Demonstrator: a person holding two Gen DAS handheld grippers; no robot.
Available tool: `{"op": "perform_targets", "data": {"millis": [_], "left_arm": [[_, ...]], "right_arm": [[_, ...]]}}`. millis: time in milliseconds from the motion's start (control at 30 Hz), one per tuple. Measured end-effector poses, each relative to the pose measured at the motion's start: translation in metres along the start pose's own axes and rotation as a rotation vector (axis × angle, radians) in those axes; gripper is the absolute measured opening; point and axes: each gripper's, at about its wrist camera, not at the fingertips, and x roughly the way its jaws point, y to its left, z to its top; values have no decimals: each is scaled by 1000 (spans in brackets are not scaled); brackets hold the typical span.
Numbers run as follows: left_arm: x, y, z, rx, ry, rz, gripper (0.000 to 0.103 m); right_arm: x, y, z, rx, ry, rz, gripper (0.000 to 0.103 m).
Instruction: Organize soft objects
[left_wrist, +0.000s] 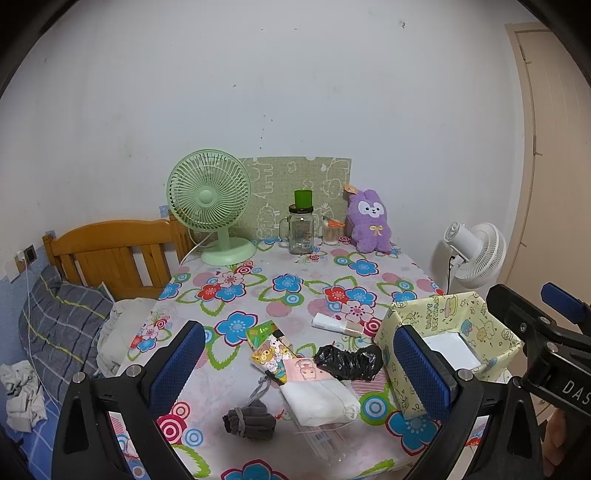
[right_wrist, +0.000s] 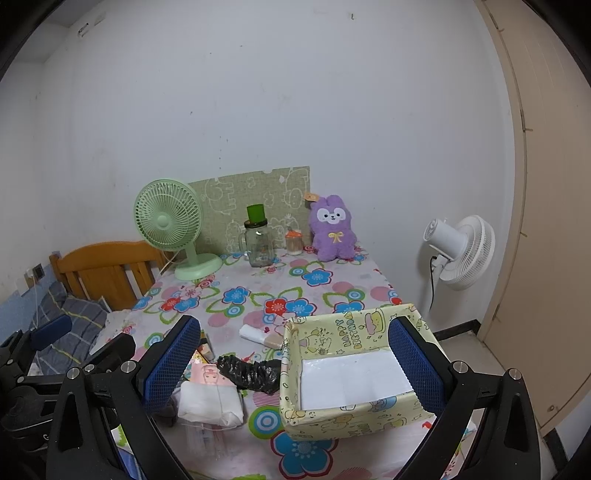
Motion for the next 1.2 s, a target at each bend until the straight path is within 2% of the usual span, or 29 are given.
{"op": "perform_targets", "data": {"millis": [1200], "left_arm": [[1,4,-1,-2,-2,4,103]], "right_arm": [[0,2,-2,1,2,2,103]]}}
